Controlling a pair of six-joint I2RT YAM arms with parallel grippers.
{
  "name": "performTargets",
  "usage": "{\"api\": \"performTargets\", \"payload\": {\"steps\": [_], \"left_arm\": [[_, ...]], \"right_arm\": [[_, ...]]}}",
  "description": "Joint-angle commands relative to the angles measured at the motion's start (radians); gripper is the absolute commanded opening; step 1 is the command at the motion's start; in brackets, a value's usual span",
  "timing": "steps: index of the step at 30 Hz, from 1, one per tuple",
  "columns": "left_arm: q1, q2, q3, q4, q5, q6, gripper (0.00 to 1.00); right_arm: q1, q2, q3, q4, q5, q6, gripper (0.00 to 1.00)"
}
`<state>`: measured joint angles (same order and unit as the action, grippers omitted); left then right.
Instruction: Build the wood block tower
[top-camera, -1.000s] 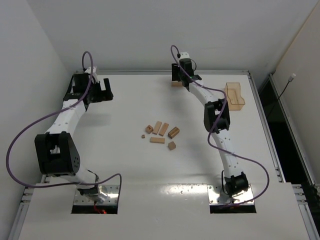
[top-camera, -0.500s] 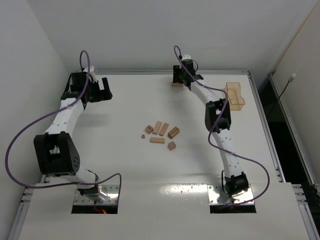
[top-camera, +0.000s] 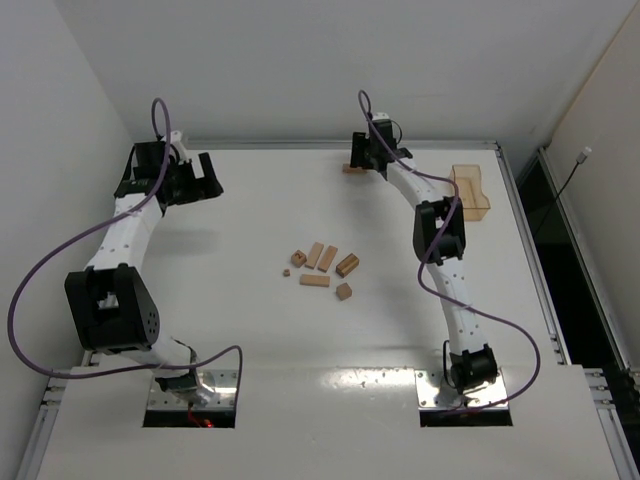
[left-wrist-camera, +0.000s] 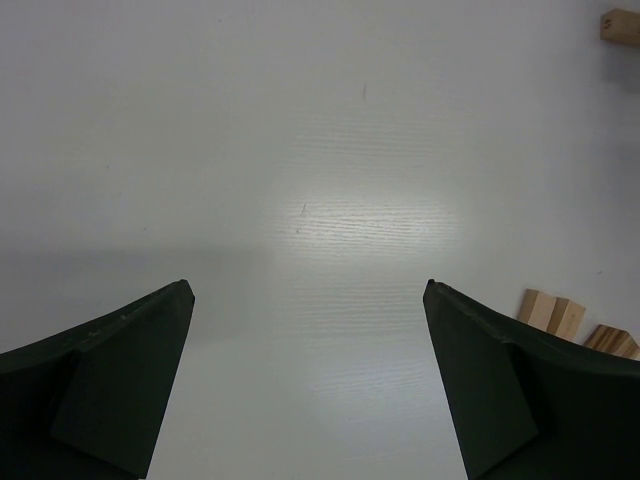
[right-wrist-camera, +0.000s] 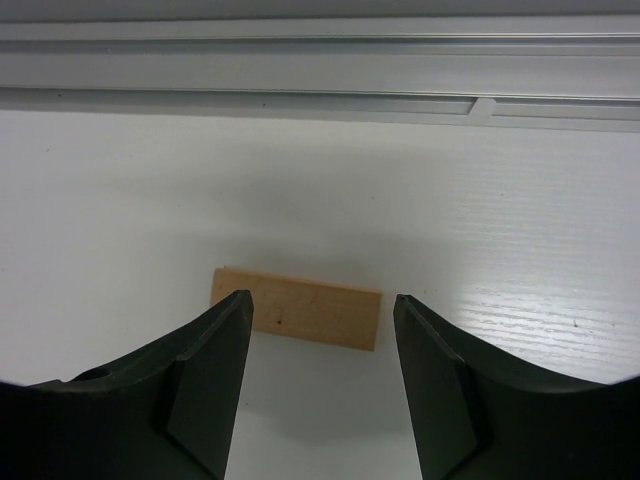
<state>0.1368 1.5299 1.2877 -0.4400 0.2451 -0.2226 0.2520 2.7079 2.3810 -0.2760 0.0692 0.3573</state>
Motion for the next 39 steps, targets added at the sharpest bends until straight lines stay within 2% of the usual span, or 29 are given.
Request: {"api": "performTargets", "payload": {"steps": [1, 6, 8, 11, 15, 19, 23, 27, 31, 33, 36, 38, 39], "left_arm": [[0.014, -0.005, 0.05, -0.012, 0.039, -0.015, 1.0], [0.014, 0.03, 0.099, -0.045, 0.06, -0.024, 1.0], [0.014, 0.039, 0.099, -0.045, 0.06, -0.024, 1.0], [0.014, 0.039, 0.09, -0.045, 0.06, -0.024, 1.0], [0.014, 0.039, 0.081, -0.054, 0.051, -0.015, 1.0], [0.014, 0.074, 0.128, -0.098, 0.066, -0.006, 1.0], [0.014, 0.111, 0.118, -0.098, 0.123, -0.006, 1.0], [0.014, 0.121, 0.108, -0.077, 0.157, -0.006, 1.0], [0.014, 0.121, 0.119, -0.086, 0.187, 0.023, 1.0], [0.014, 0.121, 0.108, -0.086, 0.187, 0.032, 1.0], [0.014, 0.121, 0.108, -0.075, 0.197, 0.041, 1.0], [0.014, 0.133, 0.108, -0.075, 0.207, 0.042, 1.0], [0.023, 0.144, 0.108, -0.086, 0.22, 0.042, 1.0]], "right_arm": [[-0.017, -0.017, 0.037, 0.004, -0.011, 0.052, 0.56], [-0.026, -0.017, 0.023, -0.029, -0.064, 0.062, 0.57], [-0.026, -0.043, -0.026, -0.038, -0.112, 0.08, 0.61], [-0.026, -0.071, -0.132, -0.013, -0.207, 0.106, 0.61], [-0.014, -0.037, -0.082, -0.014, -0.275, 0.126, 0.64], [-0.014, -0.049, -0.114, -0.014, -0.296, 0.126, 0.65], [-0.039, -0.134, -0.255, 0.078, -0.408, 0.14, 0.65], [-0.057, -0.132, -0.191, 0.12, -0.532, 0.135, 0.6], [-0.057, -0.186, -0.229, 0.243, -0.64, 0.135, 0.59], [-0.048, -0.186, -0.215, 0.326, -0.651, 0.144, 0.59], [-0.039, -0.12, -0.067, 0.351, -0.62, 0.135, 0.59], [-0.028, -0.08, -0.008, 0.377, -0.556, 0.132, 0.59], [-0.028, -0.08, -0.026, 0.394, -0.446, 0.146, 0.59]]}}
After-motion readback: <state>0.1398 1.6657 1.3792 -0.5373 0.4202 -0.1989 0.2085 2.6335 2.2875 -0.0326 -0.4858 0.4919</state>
